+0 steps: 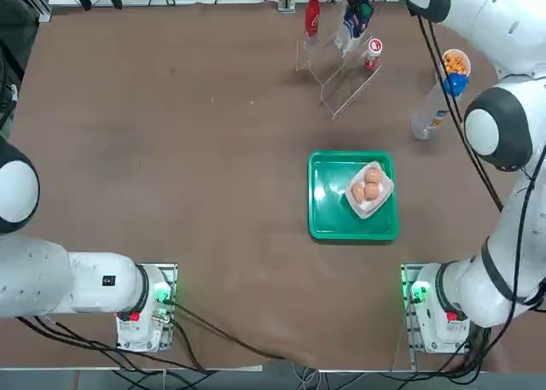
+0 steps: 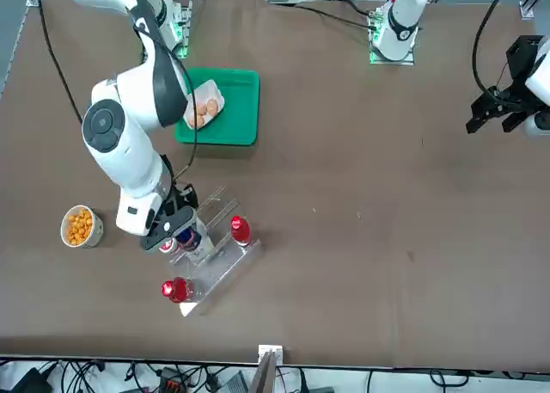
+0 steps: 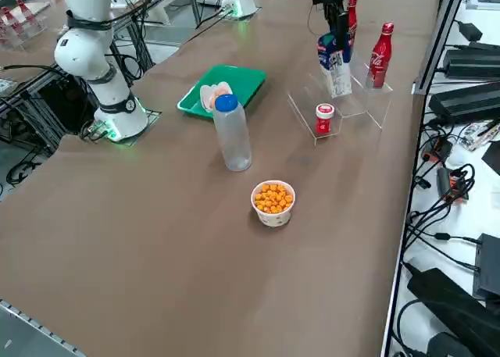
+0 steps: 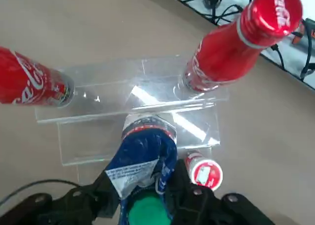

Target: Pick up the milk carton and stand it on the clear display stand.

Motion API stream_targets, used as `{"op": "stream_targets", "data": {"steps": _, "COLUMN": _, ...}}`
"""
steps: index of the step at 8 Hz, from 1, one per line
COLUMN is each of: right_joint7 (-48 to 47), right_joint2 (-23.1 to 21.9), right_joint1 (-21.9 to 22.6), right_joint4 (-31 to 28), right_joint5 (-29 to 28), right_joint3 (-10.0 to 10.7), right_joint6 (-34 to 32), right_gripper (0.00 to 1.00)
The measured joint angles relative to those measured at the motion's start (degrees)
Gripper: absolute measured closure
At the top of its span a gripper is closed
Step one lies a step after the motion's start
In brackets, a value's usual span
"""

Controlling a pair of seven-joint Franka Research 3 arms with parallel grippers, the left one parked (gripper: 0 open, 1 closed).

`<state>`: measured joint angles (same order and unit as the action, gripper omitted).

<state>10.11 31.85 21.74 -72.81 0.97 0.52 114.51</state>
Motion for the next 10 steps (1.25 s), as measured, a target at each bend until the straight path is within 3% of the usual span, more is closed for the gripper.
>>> {"op": "stream_targets", "data": {"steps": 3, "right_joint7": 0.0, "right_joint2": 0.9, "right_joint1": 0.0, "right_joint4": 0.1, "right_joint5": 0.0, "right_joint3": 0.0, "right_joint6": 2.3, "right_gripper": 0.48}}
{"op": "stream_targets", "data": {"steps": 5, "right_joint7": -0.1, "right_joint2": 1.0, "right_joint1": 0.0, "right_joint4": 0.1, "right_joint5": 0.0, "right_joint3": 0.0, "right_joint6": 2.7, "right_gripper": 0.36}}
{"op": "stream_targets", "data": {"steps": 7, "right_joint7": -0.7, "right_joint2": 1.4, "right_joint1": 0.1, "right_joint4": 0.1, "right_joint5": 0.0, "right_joint3": 0.0, "right_joint6": 3.4, "right_gripper": 0.03}}
{"op": "stream_targets", "data": {"steps": 10, "right_joint7": -1.4, "right_joint2": 1.4, "right_joint1": 0.1, "right_joint4": 1.6, "right_joint5": 0.0, "right_joint3": 0.0, "right_joint6": 6.1, "right_gripper": 0.0}}
